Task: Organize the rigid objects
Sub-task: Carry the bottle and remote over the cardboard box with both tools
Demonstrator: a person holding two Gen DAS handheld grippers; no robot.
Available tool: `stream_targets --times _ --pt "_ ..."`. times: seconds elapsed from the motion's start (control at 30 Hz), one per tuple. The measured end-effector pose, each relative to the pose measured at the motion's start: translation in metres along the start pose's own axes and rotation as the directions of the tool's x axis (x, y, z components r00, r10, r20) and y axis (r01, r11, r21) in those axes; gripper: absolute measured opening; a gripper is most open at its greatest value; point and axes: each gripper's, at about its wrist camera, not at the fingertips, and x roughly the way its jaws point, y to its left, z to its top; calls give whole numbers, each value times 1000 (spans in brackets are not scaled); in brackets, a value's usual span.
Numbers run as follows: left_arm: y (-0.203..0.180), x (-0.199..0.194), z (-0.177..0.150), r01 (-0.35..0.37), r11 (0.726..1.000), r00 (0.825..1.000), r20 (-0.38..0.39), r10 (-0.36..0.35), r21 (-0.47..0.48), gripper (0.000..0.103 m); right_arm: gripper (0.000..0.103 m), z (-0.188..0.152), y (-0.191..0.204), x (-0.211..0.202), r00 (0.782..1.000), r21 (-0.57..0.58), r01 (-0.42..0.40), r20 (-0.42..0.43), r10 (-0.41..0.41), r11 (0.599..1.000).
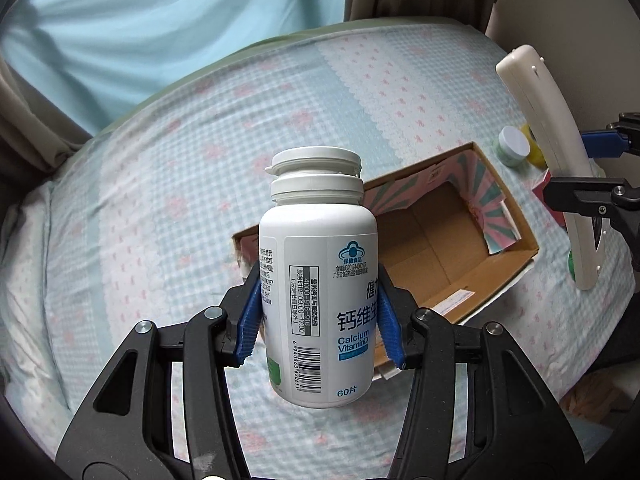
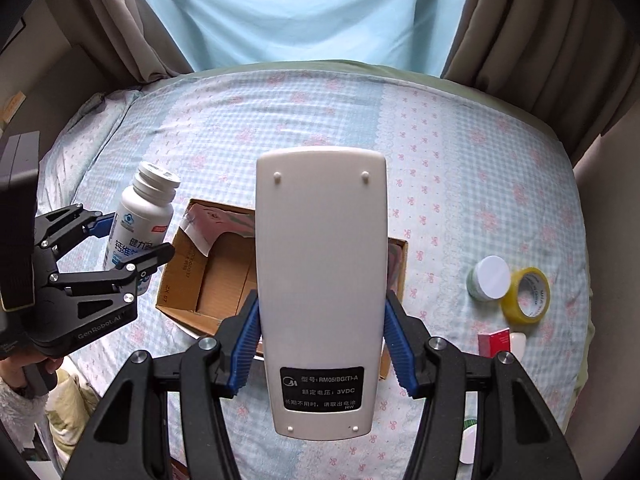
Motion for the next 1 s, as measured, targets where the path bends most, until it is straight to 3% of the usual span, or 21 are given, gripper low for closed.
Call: stream_targets --times 0.17,0.4,0.57,0.87,0.9,0.93,1.0 --pt "9 45 -4 18 999 999 -48 -16 34 46 53 12 28 38 998 -186 34 -36 -41 982" --pt "-10 105 -3 44 986 992 -124 -24 159 46 53 17 39 105 988 -367 15 -140 -71 930" --pt "-13 136 -7 79 986 983 -178 -52 144 46 53 6 32 152 969 -409 -6 -226 -95 912" --pt "-22 166 -15 94 975 969 -242 -43 202 47 53 -10 28 185 952 -475 -20 -277 -128 880" --pt "-21 166 -13 85 976 971 -237 -36 203 54 53 -10 27 187 951 -473 -22 -282 -128 881" --pt "-20 164 -10 80 975 974 -224 -32 205 78 53 -11 26 189 950 -470 -33 -289 -119 882" --pt "-18 155 -3 111 973 979 -193 -72 200 103 54 -11 25 192 950 -484 -25 -283 -130 875"
